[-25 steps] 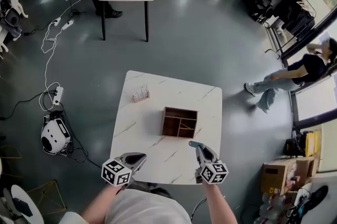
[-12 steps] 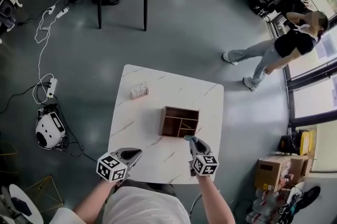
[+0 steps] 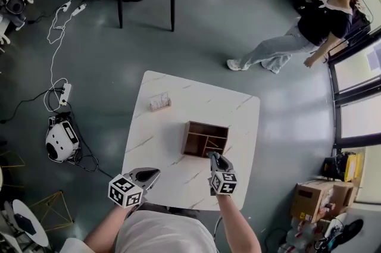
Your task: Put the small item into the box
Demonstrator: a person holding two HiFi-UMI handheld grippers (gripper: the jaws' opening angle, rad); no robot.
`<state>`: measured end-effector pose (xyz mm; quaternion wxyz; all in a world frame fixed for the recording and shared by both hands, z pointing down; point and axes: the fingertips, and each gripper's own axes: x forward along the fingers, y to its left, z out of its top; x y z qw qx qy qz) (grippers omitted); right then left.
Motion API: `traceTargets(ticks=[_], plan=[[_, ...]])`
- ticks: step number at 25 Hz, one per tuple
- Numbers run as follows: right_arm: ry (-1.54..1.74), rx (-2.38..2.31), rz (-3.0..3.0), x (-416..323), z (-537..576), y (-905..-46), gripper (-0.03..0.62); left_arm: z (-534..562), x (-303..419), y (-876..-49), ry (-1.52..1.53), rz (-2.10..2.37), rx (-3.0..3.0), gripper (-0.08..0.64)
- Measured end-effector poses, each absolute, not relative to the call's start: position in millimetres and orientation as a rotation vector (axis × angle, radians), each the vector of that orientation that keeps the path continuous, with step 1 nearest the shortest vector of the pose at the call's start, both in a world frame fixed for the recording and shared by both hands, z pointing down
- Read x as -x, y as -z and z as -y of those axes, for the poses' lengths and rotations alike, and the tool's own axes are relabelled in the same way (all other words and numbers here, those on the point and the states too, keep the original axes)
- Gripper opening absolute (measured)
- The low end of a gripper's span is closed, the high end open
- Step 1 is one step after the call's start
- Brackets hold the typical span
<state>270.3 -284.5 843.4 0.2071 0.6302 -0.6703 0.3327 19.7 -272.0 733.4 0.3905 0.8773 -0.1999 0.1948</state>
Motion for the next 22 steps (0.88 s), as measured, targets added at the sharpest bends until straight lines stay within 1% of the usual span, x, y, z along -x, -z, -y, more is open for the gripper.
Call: traceTargets(ticks=[8, 12, 17, 22], plan=[[-0.894, -1.685, 1.883, -250.8, 293.5, -870.8, 0.081, 253.9, -33.0, -737.7, -0.511, 0.544, -2.179, 0.014], [-0.824, -1.662, 1.855, -251.7, 296.4, -879.8, 0.081, 249.3, -38.3, -741.3, -0.512, 0.554, -2.165, 0.014], [-0.821, -1.592, 1.867, -244.4, 294.1, -882.4, 0.081, 248.2, -39.8, -743.6, -0.513, 0.566, -2.154, 0.014], [-0.809, -1.48, 1.918, -228.2, 287.8, -882.2, 0.097, 249.2, -39.2, -744.5, -0.509, 0.576, -2.151, 0.014]])
